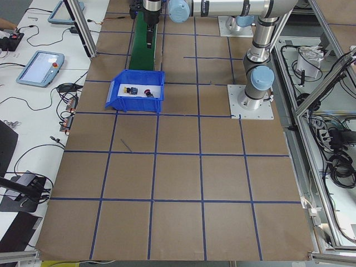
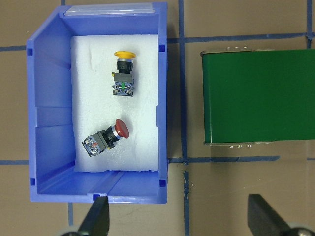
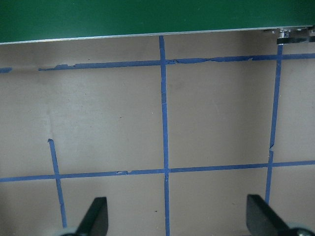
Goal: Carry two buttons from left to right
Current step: 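Move the left gripper down over the yellow-capped button in the bin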
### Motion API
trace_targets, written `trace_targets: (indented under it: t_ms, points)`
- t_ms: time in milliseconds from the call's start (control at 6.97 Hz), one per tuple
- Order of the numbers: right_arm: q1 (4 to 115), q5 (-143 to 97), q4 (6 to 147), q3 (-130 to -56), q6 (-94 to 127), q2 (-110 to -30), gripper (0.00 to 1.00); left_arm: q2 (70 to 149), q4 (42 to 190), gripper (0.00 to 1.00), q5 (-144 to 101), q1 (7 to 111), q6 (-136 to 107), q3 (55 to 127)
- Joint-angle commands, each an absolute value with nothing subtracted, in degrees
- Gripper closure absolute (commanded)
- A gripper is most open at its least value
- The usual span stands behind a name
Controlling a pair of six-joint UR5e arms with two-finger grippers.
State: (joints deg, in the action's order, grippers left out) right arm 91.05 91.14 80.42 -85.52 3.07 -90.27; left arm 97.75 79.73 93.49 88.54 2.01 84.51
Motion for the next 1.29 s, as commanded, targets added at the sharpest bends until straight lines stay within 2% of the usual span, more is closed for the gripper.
trace_targets:
  t_ms: [0,287,573,1147]
  points:
    - [91.1,91.1,80.4,-85.5,3.0,-90.3,0.00,99.7,79.0,0.00,92.8,82.7,4.5,83.8]
    - [91.1,91.1,80.4,-85.5,3.1,-90.3,0.00,108.4,73.1,0.00,91.1,80.6,6.6,80.1]
    - [91.1,91.1,80.4,-85.5,3.1,-90.3,0.00,116.9,72.7,0.00,90.6,80.9,6.6,72.3]
    - [91.1,91.1,80.4,-85.5,3.1,-90.3,0.00,123.7,72.0,0.00,89.6,80.8,6.6,71.5]
